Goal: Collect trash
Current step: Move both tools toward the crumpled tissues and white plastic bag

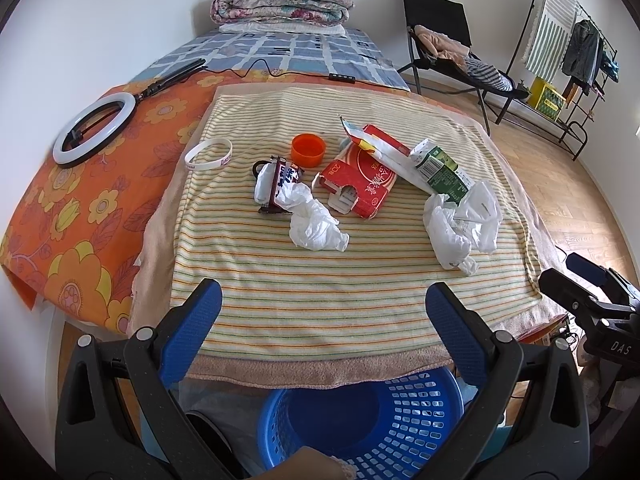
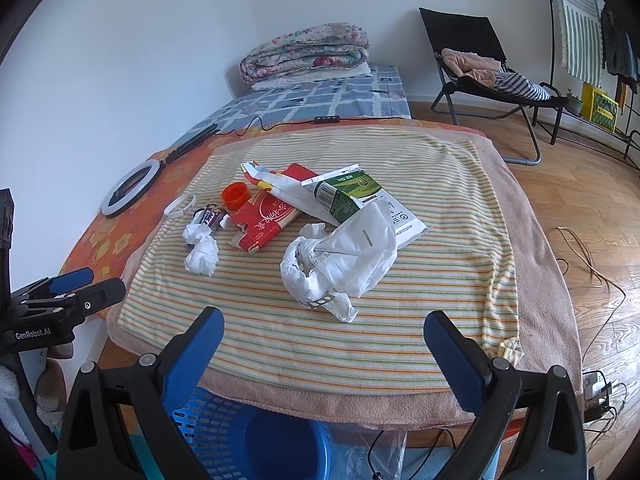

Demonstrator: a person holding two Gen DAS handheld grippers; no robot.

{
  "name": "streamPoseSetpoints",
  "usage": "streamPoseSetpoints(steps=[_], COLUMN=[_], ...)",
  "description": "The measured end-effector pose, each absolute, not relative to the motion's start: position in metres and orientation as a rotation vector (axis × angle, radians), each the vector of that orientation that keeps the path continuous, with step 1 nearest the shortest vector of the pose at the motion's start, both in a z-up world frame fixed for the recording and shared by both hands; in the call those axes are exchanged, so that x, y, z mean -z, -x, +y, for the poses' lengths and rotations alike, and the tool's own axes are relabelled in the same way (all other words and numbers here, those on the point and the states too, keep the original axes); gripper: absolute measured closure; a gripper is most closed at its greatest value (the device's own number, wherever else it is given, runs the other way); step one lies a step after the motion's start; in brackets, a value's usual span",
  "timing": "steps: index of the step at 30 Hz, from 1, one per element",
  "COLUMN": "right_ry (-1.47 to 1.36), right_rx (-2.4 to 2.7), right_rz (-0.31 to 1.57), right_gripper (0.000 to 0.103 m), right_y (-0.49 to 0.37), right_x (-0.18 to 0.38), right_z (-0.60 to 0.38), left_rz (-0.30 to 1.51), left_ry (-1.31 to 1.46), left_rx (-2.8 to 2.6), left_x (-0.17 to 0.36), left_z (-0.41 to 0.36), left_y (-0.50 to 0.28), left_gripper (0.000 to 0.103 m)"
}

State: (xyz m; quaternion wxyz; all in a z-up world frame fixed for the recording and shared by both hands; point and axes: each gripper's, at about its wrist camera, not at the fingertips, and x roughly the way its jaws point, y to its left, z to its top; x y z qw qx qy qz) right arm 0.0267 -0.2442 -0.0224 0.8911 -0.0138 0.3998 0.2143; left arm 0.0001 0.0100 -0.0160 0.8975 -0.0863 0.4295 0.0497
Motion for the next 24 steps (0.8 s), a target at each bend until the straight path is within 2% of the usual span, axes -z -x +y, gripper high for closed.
streamPoseSetpoints(steps=[24], right_ry=[0.056], right_rx=[-0.408], right_rz=[0.889], right_gripper=[0.000], right_y=[-0.037], right_x=[0.031], right_z=[-0.241], left_rz=[0.953], left_ry=[0.231], left_rx=[-0.110], left_x=[0.026], left_z=[0.027], left_y=[-0.014], left_gripper=[0.000])
